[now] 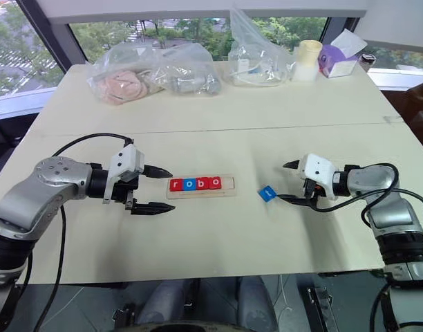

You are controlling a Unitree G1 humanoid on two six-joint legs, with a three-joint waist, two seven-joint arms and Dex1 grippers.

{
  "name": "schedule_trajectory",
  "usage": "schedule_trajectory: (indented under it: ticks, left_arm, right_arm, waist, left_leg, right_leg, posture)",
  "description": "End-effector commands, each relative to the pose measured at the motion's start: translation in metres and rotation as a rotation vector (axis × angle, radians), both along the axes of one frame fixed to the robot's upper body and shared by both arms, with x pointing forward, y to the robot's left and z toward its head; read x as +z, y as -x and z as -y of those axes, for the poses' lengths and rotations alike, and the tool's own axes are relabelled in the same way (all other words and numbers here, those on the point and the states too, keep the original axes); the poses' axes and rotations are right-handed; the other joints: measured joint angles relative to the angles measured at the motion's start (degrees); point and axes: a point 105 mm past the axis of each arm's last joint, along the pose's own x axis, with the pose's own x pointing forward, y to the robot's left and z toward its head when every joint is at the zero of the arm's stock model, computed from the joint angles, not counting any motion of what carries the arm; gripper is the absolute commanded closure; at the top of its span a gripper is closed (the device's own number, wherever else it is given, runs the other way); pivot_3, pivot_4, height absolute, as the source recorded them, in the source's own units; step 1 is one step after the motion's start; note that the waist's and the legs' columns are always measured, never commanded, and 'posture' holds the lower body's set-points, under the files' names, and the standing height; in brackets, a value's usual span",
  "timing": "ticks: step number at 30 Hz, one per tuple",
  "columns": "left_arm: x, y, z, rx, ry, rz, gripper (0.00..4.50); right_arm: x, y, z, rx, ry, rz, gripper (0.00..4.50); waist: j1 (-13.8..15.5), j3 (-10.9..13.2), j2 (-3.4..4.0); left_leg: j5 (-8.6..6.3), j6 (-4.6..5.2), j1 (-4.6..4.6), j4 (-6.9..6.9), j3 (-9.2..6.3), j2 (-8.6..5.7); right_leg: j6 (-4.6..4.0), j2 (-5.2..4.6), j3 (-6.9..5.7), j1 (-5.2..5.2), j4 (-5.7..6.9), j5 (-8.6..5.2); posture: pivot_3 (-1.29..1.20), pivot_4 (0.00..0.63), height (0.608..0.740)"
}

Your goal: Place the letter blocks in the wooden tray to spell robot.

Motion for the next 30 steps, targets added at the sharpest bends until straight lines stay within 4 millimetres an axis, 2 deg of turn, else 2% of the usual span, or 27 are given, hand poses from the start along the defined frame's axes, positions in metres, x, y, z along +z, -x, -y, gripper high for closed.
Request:
schedule_trajectory:
  ticks: [1, 10, 15, 19, 25, 30]
  left_arm:
    - [0.009, 0.004, 0.000, 0.005, 0.010, 0.035, 0.00]
    - [0.007, 0.007, 0.002, 0.033, 0.024, 0.030, 0.00]
    - [0.006, 0.007, 0.001, 0.041, 0.032, 0.024, 0.00]
    - [0.004, 0.007, 0.002, 0.040, 0.038, 0.016, 0.00]
    - [0.004, 0.005, 0.002, 0.034, 0.038, 0.011, 0.00]
    - [0.004, 0.003, 0.003, 0.027, 0.035, 0.014, 0.00]
  right_arm:
    - [-0.004, 0.000, -0.004, 0.080, 0.056, 0.015, 0.02]
    - [-0.003, -0.007, -0.020, 0.121, 0.031, 0.038, 0.02]
    - [0.033, -0.016, -0.016, 0.030, -0.121, 0.046, 0.02]
    - [0.047, -0.011, -0.004, -0.013, -0.151, 0.032, 0.02]
    - [0.037, 0.005, 0.013, 0.017, -0.010, -0.014, 0.02]
    - [0.024, 0.006, 0.008, 0.074, 0.051, -0.021, 0.02]
  waist:
    - [-0.1, 0.0, 0.00]
    - [-0.2, 0.0, -0.01]
    - [-0.1, 0.0, 0.00]
    - [0.1, 0.0, 0.00]
    - [0.0, 0.0, 0.00]
    - [-0.3, 0.0, 0.00]
  left_leg:
    - [0.00, 0.00, 0.00, 0.00, 0.02, -0.01]
    - [0.01, -0.02, 0.21, 0.01, -0.02, 0.00]
    - [0.01, -0.02, 0.22, 0.00, -0.02, 0.00]
    - [0.01, -0.02, 0.14, 0.00, -0.03, -0.01]
    - [0.00, -0.02, 0.13, 0.00, -0.01, -0.02]
    - [0.00, -0.02, 0.16, 0.00, 0.02, 0.02]
  right_leg:
    - [0.01, -0.01, 0.02, 0.00, -0.01, 0.00]
    - [-0.02, 0.00, 0.02, 0.16, 0.05, 0.01]
    - [-0.02, 0.00, 0.03, 0.15, 0.05, 0.01]
    - [-0.02, -0.01, 0.03, 0.10, 0.04, 0.01]
    - [-0.02, -0.02, 0.02, 0.10, 0.03, 0.00]
    - [-0.02, -0.01, 0.04, 0.09, 0.06, 0.01]
  posture:
    - [0.00, 0.150, 0.740]
    - [0.00, 0.150, 0.740]
    - [0.00, 0.150, 0.740]
    - [0.00, 0.150, 0.740]
    - [0.00, 0.150, 0.740]
    - [0.00, 0.150, 0.740]
